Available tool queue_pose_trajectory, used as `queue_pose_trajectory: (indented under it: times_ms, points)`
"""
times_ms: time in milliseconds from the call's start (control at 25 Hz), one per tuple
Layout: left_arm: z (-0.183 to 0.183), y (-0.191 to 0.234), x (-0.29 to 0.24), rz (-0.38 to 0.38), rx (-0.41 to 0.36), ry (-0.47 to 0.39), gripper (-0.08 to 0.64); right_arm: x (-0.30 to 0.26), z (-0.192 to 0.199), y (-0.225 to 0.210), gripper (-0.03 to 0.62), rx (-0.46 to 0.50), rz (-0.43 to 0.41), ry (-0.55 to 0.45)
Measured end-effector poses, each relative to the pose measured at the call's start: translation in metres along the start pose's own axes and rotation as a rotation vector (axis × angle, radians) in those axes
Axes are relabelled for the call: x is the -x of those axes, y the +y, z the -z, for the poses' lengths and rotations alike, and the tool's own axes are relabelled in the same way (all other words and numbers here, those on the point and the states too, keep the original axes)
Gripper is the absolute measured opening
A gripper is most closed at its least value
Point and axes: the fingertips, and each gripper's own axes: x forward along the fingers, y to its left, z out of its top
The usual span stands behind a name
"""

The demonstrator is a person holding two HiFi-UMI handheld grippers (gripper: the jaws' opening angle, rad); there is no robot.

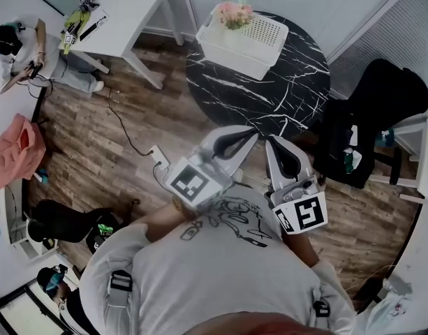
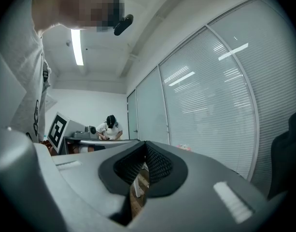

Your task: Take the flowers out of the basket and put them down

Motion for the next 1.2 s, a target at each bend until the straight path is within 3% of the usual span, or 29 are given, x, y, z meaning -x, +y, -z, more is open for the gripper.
queue_pose_trajectory:
  times_ms: [720, 1200]
  points:
    - [0.015, 0.012, -0.023, -0.027, 0.015, 0.022, 0.002, -0.005, 0.016, -0.031, 0.005, -0.024, 0.001, 0.016]
    - [0.001, 0.066, -0.042, -0.023, 0.010, 0.008, 0.002, -0.057, 0.010, -0.054, 0.005, -0.009, 0.004, 0.012]
